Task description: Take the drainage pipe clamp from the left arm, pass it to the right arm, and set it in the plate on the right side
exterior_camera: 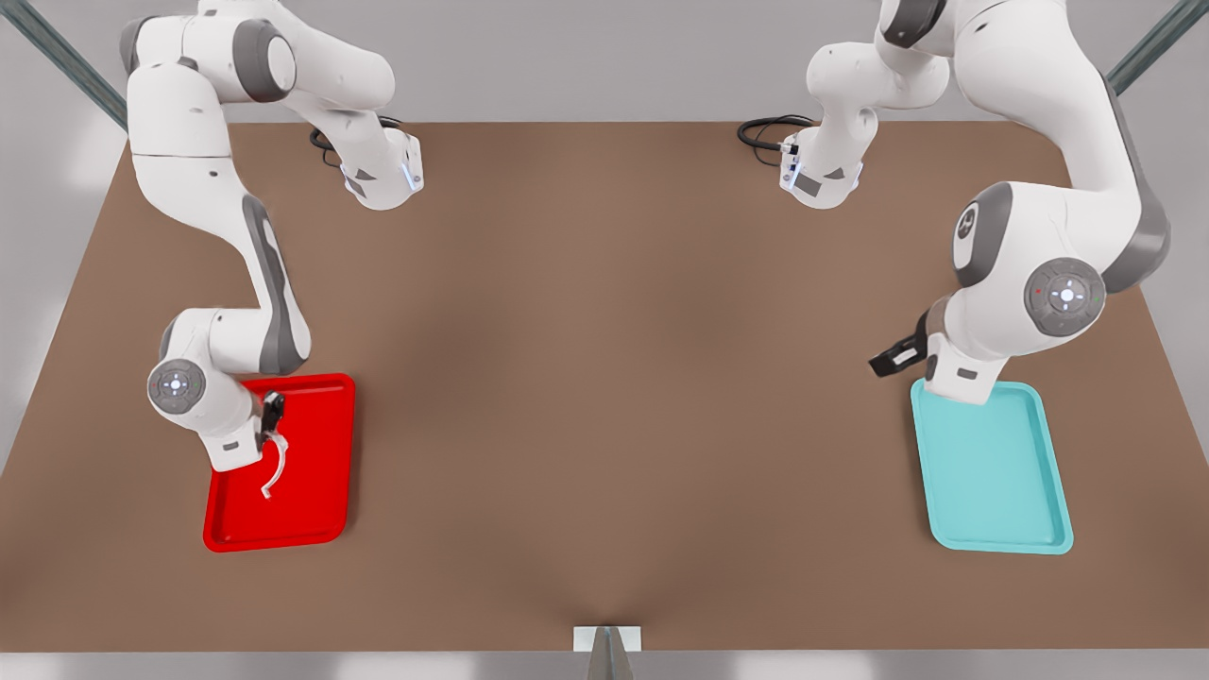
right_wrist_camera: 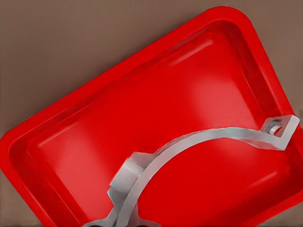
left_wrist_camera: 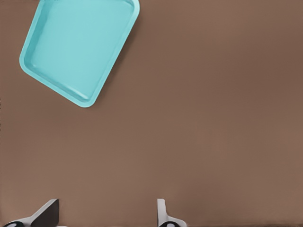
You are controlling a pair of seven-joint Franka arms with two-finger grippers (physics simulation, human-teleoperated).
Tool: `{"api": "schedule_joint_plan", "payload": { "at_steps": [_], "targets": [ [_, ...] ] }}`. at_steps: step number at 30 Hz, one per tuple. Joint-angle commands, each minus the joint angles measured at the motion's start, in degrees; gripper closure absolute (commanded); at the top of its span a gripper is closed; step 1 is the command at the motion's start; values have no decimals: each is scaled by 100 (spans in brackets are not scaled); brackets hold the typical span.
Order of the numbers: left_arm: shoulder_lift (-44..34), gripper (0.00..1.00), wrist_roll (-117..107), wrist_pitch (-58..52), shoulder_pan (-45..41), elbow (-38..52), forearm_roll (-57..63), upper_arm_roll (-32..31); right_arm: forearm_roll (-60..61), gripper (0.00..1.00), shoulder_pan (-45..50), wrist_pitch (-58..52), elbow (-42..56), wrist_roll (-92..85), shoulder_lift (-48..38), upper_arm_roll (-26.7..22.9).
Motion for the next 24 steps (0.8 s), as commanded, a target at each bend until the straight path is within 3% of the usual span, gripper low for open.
{"api": "schedule_joint_plan", "payload": {
  "at_steps": [1,3,4,12,13,14,15,17,21,24],
  "targets": [
    [-8,0,2655,-259,3,4,44,-3,5,79,-63,-225,-107,284,67,5],
    [-8,0,2664,-241,3,4,52,-3,251,79,-89,-199,-63,311,180,5],
    [-8,0,2655,-241,-6,4,61,-3,259,0,-89,-198,-72,311,216,5],
    [-8,0,2664,-390,3,4,61,-3,242,0,-98,-251,244,311,286,-4],
    [9,0,2673,-434,12,4,52,-3,233,0,130,-803,718,311,199,13],
    [1,0,2673,-461,12,4,70,6,259,0,438,-2227,1764,678,190,22],
    [1,0,2690,-452,56,4,52,6,268,0,587,-3054,2222,2110,-91,57],
    [-8,0,2717,-496,64,30,52,6,514,0,632,-4030,2169,3764,-943,22],
    [-17,0,2699,-663,99,48,61,6,796,0,535,-4259,1185,5426,-2412,31],
    [1,0,2708,-786,73,56,61,-3,883,0,526,-4303,1308,5812,-2342,31]
  ]
}}
